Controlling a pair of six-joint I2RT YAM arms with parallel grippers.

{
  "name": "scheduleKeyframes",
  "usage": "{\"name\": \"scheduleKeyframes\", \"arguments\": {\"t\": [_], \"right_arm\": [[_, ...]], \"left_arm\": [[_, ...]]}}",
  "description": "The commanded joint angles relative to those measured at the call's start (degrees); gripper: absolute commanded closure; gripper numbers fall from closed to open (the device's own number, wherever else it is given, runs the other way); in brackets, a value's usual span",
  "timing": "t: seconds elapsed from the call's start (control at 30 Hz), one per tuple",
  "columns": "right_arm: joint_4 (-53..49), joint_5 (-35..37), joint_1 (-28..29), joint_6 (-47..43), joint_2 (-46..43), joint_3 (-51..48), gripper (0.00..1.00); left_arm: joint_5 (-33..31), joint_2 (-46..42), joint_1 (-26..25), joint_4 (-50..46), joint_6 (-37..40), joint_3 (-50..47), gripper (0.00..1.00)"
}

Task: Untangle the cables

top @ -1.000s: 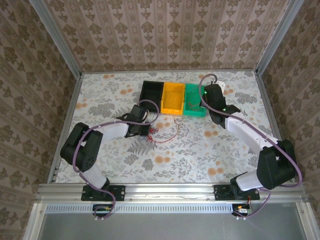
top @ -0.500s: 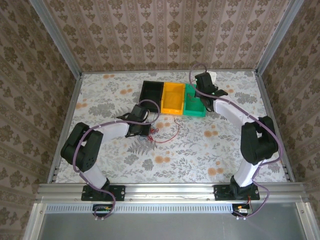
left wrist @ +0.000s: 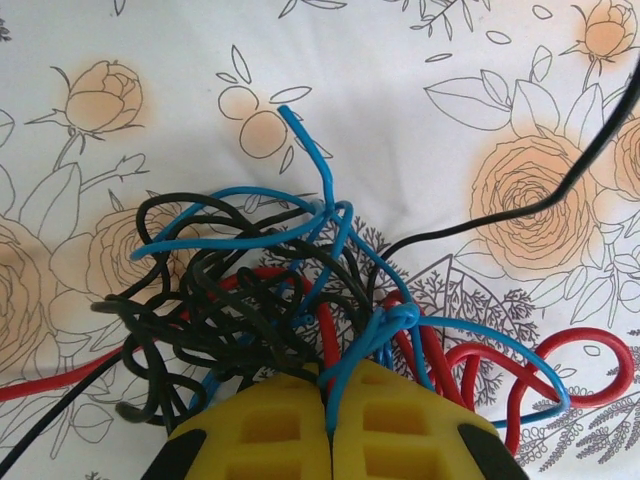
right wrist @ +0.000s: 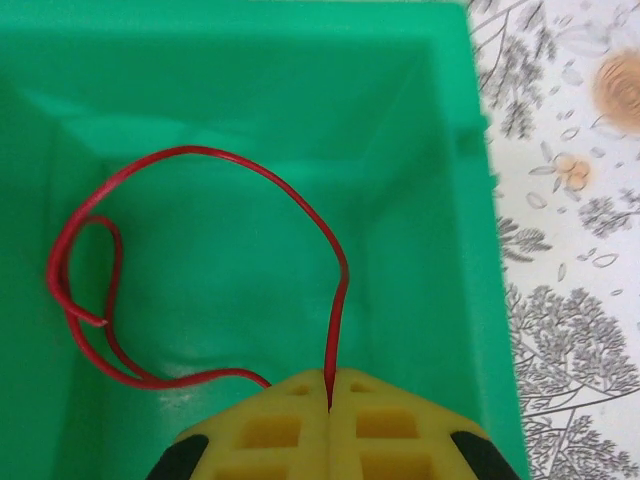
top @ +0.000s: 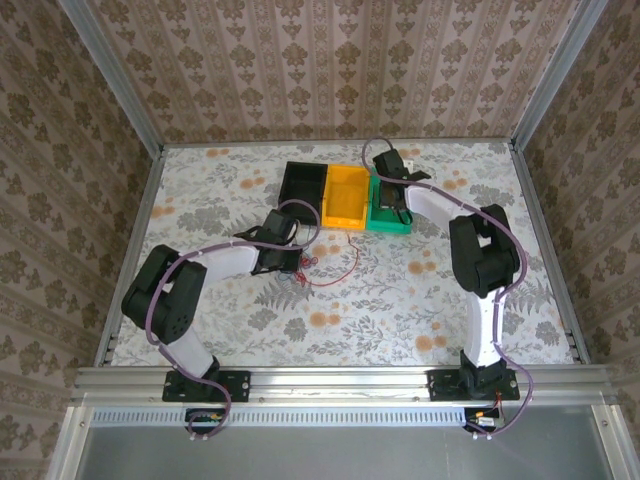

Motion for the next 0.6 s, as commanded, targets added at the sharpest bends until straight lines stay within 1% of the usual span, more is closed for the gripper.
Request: {"name": "scheduleKeyframes", "arguments": {"t": [0.0, 0.07, 0.2, 0.33, 0.37, 0.47, 0.57], "right_arm": [[-3.20, -1.83, 0.27, -0.10, 2.05, 2.39, 1.00], [-2.50, -2.14, 0.22, -0.10, 1.45, 2.23, 0.97], [0.65, -2.44, 0.27, -0.65, -2.92, 0.61, 0.84], [1.74, -1.80, 0.23, -0.55, -7.06, -0.30, 0.62], [2.01, -1.59, 0.26, -0.44, -7.98, -0.76, 0.58], [3.68, -0.40, 0.40, 0.36, -11.70, -4.21, 0.51], [6.52, -0.65, 0.58, 0.70, -15.84, -8.80, 0.48]], "left_arm": [[-0.59, 0.66, -0.72, -2.39, 1.39, 1.21, 1.00], [-0.77, 0.54, -0.89, -2.35, 1.40, 1.22, 1.00], [-1.21, 0.12, -1.09, -2.37, 1.57, 1.21, 1.00], [-1.04, 0.12, -1.09, -2.37, 1.64, 1.21, 1.00], [-1.04, 0.12, -1.09, -2.37, 1.58, 1.28, 1.00], [-1.21, -0.12, -1.19, -2.27, 1.48, 1.01, 1.00], [-1.21, -0.27, -1.18, -2.11, 1.48, 0.87, 1.00]]}}
